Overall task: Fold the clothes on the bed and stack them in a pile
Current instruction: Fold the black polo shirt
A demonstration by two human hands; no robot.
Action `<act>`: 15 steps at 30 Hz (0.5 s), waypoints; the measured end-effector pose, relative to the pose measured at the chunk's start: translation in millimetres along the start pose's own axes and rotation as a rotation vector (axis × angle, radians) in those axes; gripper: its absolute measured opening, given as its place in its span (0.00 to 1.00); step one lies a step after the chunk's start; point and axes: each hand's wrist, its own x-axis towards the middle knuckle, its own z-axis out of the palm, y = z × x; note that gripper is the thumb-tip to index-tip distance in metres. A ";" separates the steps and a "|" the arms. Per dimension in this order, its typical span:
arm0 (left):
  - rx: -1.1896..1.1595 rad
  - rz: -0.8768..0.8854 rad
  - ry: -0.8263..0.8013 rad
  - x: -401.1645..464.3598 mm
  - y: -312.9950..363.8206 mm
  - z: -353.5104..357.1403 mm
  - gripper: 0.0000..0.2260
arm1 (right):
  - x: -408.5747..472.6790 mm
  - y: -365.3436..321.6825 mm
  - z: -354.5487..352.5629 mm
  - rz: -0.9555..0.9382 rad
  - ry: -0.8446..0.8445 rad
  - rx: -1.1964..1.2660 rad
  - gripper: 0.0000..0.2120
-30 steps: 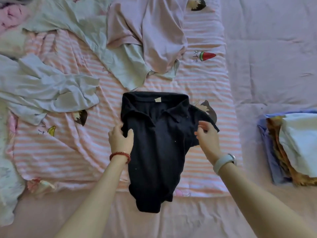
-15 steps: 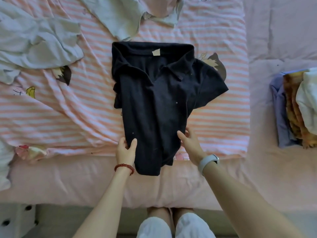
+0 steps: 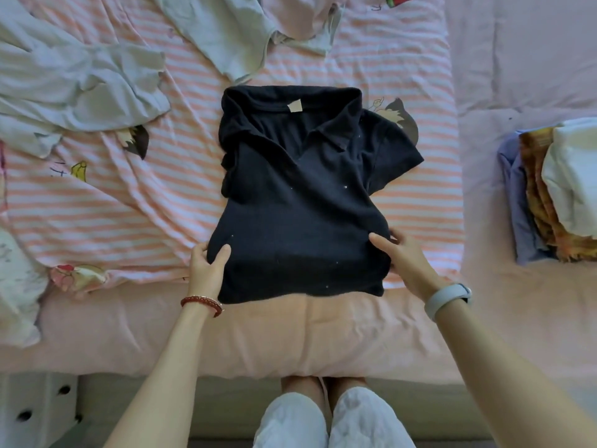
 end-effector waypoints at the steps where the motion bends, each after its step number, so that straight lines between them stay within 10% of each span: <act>1: -0.021 -0.034 -0.034 0.8 0.0 -2.7 0.10 | -0.4 1.2 -2.4 0.061 -0.055 -0.026 0.12; 7: 0.077 -0.234 -0.203 -3.1 -12.5 -11.6 0.06 | -6.5 27.3 -0.1 0.212 -0.126 -0.246 0.14; 15: 0.362 0.073 -0.059 -22.1 -31.6 -13.2 0.08 | -27.7 58.2 -2.6 -0.091 0.136 -0.329 0.07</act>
